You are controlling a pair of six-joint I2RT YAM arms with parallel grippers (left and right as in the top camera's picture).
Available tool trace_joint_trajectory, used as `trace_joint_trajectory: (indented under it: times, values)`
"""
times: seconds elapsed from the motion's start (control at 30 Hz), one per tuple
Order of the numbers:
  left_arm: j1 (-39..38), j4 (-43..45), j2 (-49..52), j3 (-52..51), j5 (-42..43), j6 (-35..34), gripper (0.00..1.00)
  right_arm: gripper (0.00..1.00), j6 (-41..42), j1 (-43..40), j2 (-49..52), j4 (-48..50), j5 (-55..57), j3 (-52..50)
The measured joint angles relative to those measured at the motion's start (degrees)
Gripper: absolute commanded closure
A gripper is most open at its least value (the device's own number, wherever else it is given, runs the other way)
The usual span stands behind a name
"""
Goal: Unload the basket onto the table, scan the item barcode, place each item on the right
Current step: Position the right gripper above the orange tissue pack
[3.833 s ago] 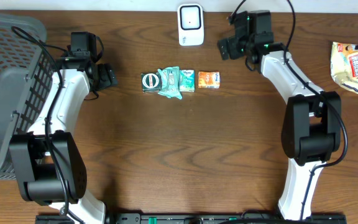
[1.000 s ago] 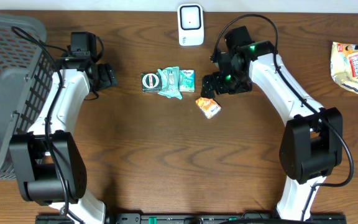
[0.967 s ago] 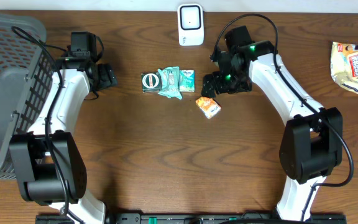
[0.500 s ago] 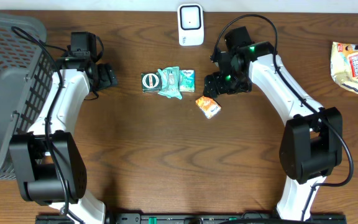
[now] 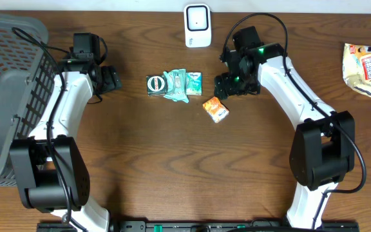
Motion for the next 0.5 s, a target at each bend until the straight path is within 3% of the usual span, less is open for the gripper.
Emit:
trace_joint_trajectory:
  times: [0.27, 0.5]
  values:
    - [0.0, 0.0, 0.0, 0.0, 0.0, 0.0, 0.02, 0.23, -0.61, 0.0, 0.0, 0.66, 0.52, 0.0]
    - [0.0, 0.02, 0.0, 0.0, 0.0, 0.0, 0.03, 0.31, -1.84, 0.02, 0.0, 1.14, 0.98, 0.0]
